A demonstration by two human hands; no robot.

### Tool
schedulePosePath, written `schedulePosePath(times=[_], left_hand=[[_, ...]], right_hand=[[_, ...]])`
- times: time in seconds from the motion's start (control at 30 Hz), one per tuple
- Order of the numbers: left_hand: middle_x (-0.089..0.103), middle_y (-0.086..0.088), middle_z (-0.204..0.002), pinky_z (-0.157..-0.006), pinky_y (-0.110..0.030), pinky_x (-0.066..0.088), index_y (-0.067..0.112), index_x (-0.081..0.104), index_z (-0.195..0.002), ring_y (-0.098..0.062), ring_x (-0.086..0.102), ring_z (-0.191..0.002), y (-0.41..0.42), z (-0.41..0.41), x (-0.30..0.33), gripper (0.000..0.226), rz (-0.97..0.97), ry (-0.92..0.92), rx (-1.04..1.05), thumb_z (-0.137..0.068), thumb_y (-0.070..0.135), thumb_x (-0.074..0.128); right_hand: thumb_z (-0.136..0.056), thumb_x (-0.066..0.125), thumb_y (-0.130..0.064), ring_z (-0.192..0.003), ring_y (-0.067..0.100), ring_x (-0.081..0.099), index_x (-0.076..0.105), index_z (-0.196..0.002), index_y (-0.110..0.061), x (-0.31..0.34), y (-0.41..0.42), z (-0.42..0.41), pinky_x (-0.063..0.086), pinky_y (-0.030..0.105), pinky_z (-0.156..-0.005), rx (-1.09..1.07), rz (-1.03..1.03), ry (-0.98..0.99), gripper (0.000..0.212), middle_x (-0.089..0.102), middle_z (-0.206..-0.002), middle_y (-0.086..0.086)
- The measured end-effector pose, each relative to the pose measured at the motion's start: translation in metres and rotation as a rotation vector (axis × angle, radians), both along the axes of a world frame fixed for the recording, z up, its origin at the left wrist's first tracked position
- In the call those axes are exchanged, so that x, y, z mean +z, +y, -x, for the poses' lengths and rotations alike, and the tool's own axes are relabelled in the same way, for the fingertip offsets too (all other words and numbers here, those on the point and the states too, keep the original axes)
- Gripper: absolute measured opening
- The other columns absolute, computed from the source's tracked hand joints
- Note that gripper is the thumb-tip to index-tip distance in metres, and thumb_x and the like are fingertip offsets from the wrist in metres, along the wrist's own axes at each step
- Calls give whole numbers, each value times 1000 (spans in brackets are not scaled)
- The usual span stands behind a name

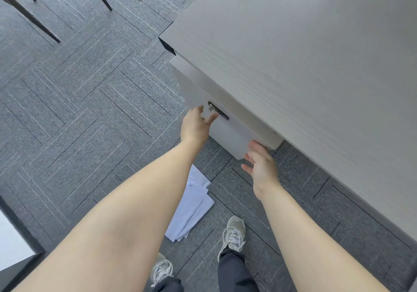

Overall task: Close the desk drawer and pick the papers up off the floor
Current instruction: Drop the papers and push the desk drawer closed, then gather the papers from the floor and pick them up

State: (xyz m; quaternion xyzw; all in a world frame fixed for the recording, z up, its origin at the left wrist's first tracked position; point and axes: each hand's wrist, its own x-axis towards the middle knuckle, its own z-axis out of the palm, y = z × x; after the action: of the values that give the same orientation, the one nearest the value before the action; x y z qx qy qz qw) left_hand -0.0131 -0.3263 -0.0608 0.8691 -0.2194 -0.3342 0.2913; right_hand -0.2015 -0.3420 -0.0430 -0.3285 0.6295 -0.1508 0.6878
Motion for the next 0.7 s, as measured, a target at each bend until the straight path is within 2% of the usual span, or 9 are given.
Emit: schedulePosePath(times=[0.1,0.27,0.33,0.37,0.43,0.5,0.63,0.7], left_hand=[[56,-10,-136,-97,-40,45,11,41,-141,-26,57,-120,50,0,10,69,13,89,44,-86,46,60],[59,-9,-135,-93,-32,40,11,45,-140,-24,55,-123,182,-27,12,60,-137,180,-42,-90,43,55],[59,-7,-134,-86,-28,36,12,47,-139,-23,54,-121,232,-46,2,57,-180,228,-25,-92,44,52],[60,-6,-133,-84,-27,34,12,48,-138,-22,54,-120,257,-58,-9,56,-197,247,-19,-92,44,51],[62,-5,-130,-83,-28,35,13,52,-134,-22,56,-118,300,-81,-34,53,-242,256,-47,-92,45,49],[65,-4,-126,-83,-30,37,13,57,-128,-23,58,-115,339,-103,-66,49,-277,254,-74,-91,45,49],[67,-8,-125,-84,-30,37,9,62,-122,-25,58,-117,394,-134,-144,46,-330,239,-77,-93,42,50],[67,-6,-122,-85,-30,37,8,63,-122,-25,58,-116,408,-140,-190,45,-338,271,-31,-93,41,51]], right_hand=[[-96,47,-12,-116,21,55,54,-136,-15,4,22,-5,49,39,-98,102,-39,85,41,57,-132,3],[-94,52,-14,-124,32,55,60,-127,-16,18,103,-38,47,46,-100,223,-77,171,34,60,-132,16],[-93,52,-12,-118,34,58,60,-129,-13,13,144,-54,48,45,-98,214,-97,214,36,61,-130,20],[-93,52,-12,-110,33,61,60,-130,-12,4,165,-62,49,44,-94,190,-102,235,37,62,-127,22],[-92,52,-10,-91,24,57,59,-129,-9,-24,205,-79,49,37,-78,150,-104,273,38,65,-114,23],[-92,51,-8,-88,21,52,57,-131,-8,-63,246,-93,44,32,-69,135,-129,296,40,60,-104,14],[-90,50,-13,-110,24,56,47,-141,-12,-151,315,-100,45,38,-92,162,-185,356,51,54,-133,12],[-90,50,-13,-97,21,59,46,-140,-12,-201,338,-92,47,32,-78,136,-223,383,50,55,-126,11]])
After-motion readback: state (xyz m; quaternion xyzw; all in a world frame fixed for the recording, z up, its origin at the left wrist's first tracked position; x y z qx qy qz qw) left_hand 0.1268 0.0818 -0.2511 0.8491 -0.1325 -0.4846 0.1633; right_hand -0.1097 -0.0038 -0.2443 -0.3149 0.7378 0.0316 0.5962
